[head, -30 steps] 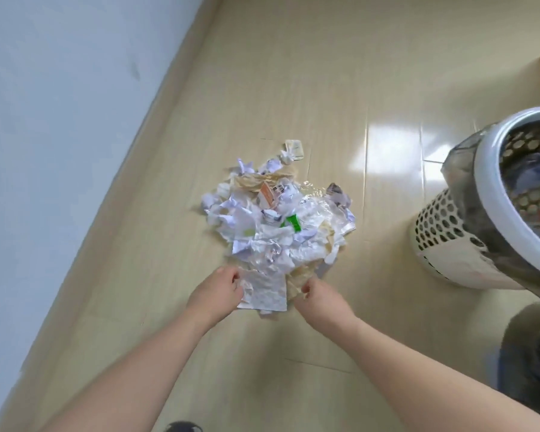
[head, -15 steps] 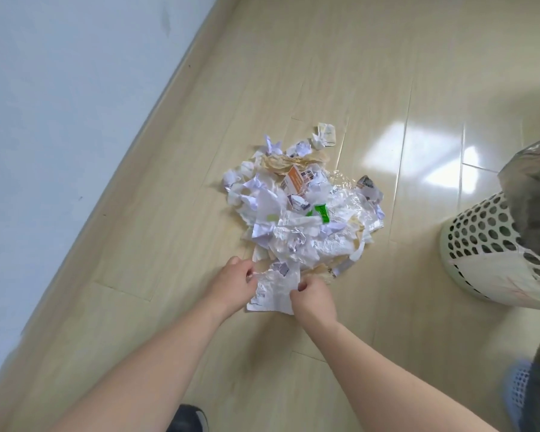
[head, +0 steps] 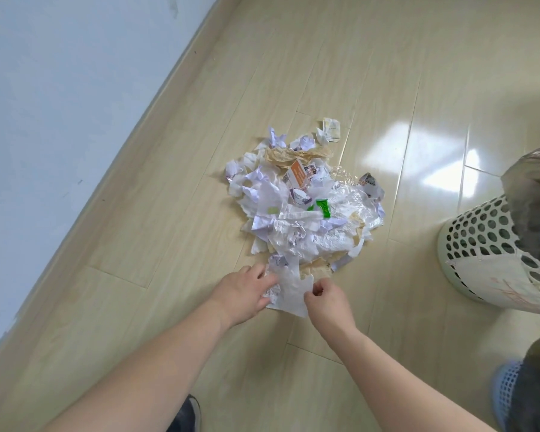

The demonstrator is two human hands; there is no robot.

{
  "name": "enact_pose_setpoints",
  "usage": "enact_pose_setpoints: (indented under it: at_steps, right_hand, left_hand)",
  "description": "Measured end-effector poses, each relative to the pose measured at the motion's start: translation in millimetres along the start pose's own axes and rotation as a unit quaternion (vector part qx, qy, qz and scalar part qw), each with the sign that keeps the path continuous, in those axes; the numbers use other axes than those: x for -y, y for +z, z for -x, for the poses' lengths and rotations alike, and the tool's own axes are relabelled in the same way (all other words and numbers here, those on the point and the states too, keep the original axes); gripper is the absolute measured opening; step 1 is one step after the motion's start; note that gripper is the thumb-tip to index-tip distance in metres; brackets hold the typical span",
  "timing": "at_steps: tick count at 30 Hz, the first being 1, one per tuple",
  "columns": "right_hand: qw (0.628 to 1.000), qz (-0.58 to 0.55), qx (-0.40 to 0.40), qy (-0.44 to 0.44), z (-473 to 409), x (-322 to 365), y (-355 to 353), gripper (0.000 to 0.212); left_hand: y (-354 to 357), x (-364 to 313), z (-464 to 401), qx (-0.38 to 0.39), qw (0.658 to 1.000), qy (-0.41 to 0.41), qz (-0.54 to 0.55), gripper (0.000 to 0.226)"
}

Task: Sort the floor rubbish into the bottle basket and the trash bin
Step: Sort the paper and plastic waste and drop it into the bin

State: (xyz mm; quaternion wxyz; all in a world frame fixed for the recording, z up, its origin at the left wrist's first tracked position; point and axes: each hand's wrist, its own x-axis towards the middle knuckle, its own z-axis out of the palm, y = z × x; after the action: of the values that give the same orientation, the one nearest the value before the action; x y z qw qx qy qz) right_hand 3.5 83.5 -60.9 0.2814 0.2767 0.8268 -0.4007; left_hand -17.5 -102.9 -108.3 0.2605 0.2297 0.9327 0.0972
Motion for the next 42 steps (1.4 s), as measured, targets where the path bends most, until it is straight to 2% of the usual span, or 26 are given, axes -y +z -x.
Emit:
enact_pose_setpoints:
  at_steps: [2, 6, 9, 13, 15, 18, 22, 25, 28, 32, 37, 40, 42]
  right_hand:
    - [1.0, -0.003, 0.005, -0.003, -0.3, -2.1, 1.3, 0.006]
    - [1.0, -0.008, 0.012, 0.004, 0.9, -4.1, 0.1, 0.004]
    - [1.0, -0.007, 0.02, 0.016, 5.6, -1.3, -9.6, 0.004]
    - [0.999, 0.024, 0.028, 0.007, 17.2, 13.7, -46.8, 0.003]
    - [0.999, 0.036, 0.029, -0.01, 32.1, 25.8, -77.2, 0.013]
    - [0.997, 0.057, 0.006, -0.046, 59.9, 43.0, -131.1, 0.022]
    - [0.994, 0.057, -0.065, -0.062, 100.3, 42.4, -209.0, 0.022]
    - [0.994, 0.051, -0.087, -0.042, 132.3, 19.4, -267.8, 0.02]
    - [0.986, 0.094, -0.134, -0.021, 161.5, -24.3, -323.3, 0.018]
    - [0.976, 0.078, -0.198, 0.042, 190.8, -105.4, -380.3, 0.023]
    - [0.964, 0.024, -0.238, 0.119, 208.7, -200.9, -402.8, 0.022]
    - [0.963, -0.01, -0.229, 0.143, 209.0, -238.4, -396.2, 0.028]
    - [0.968, -0.027, -0.207, 0.138, 205.1, -251.5, -388.3, 0.043]
  left_hand:
    - [3.1, -5.9, -1.2, 0.004, 1.0, 0.014, -0.027, 0.031]
    - [1.6, -5.2, -1.7, 0.014, 1.0, 0.014, 0.001, 0.028]
    - [-10.0, 5.7, 6.1, 0.021, 0.999, -0.01, 0.046, 0.024]
    - [-47.2, 7.8, 15.8, -0.012, 0.995, -0.062, 0.081, 0.017]
    - [-76.0, -7.1, 15.7, -0.024, 0.992, -0.073, 0.098, 0.016]
    - [-123.5, -51.0, 6.0, -0.046, 0.99, -0.066, 0.119, 0.011]
    - [-184.4, -156.9, 0.7, -0.093, 0.981, -0.006, 0.173, 0.01]
    - [-215.1, -248.5, 4.6, -0.098, 0.98, 0.053, 0.166, 0.006]
    - [-228.3, -333.3, 7.4, -0.075, 0.981, 0.091, 0.152, 0.01]
    - [-216.7, -428.6, 5.3, -0.034, 0.979, 0.114, 0.165, 0.014]
    - [-174.4, -505.8, -8.2, 0.023, 0.981, 0.106, 0.163, 0.014]
    - [-146.1, -532.3, -17.2, 0.073, 0.985, 0.093, 0.128, 0.013]
    - [-133.9, -539.8, -20.1, 0.123, 0.984, 0.088, 0.092, 0.025]
